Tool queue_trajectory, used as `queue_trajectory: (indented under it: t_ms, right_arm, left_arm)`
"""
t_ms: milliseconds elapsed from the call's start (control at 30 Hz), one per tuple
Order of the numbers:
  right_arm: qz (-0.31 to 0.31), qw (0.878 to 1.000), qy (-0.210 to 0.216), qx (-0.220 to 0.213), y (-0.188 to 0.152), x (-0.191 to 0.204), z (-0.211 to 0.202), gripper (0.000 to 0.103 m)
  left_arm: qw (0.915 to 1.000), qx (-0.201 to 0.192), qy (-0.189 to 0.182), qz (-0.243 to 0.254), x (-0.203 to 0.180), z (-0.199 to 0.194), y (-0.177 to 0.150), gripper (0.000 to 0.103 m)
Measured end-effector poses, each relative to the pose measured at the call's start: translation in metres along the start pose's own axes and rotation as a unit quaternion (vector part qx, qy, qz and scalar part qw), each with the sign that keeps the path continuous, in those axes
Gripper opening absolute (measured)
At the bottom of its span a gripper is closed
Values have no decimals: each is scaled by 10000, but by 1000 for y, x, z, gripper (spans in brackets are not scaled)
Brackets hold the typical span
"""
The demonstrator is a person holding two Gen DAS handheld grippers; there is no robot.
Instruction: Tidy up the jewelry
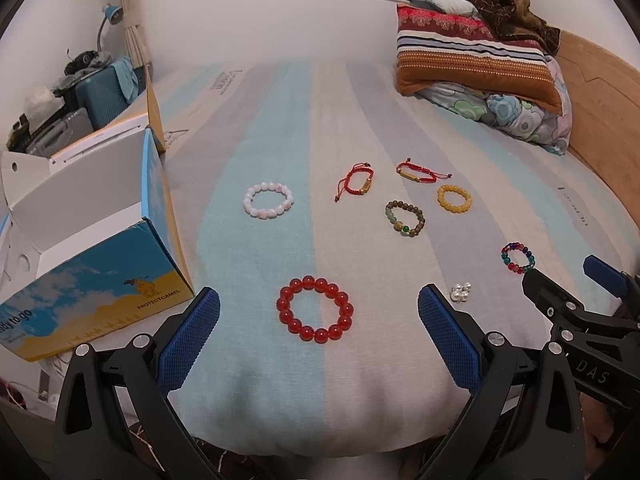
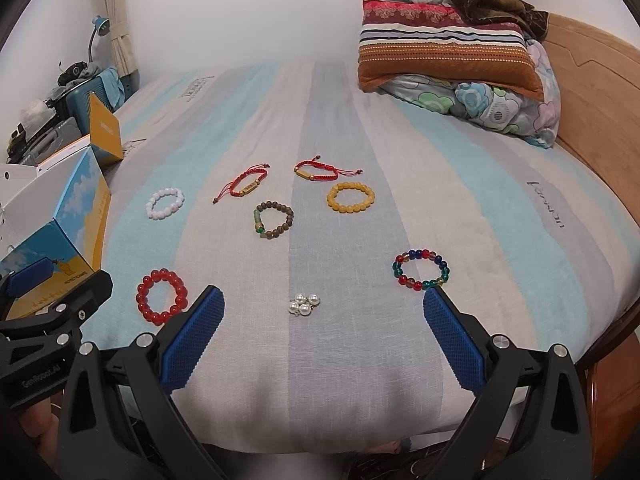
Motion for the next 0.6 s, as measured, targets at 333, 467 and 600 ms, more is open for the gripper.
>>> queue_trajectory:
  t_ms: [333, 467, 600]
  right_arm:
    - [13, 10000, -4, 4, 0, 0, 0, 96]
    - [6, 10000, -5, -4, 0, 0, 0, 96]
    - [14, 10000, 1, -2, 0, 0, 0, 96]
  left_arm:
    - [10000, -23, 55, -21, 2, -1, -1, 98]
    - [10000, -17, 57, -16, 1, -1, -2, 98]
    - [10000, -26, 64, 2, 1, -2, -2, 98]
Point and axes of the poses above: each gripper's, at about its wrist camera, not at the fingertips, and z roughly the way its jaws point, x to its left, y to its top, the point moved 4 cm from there along z, roughly the way its jaws point, and after that the axes turned 10 degrees about -y, right-handed, at the moved point
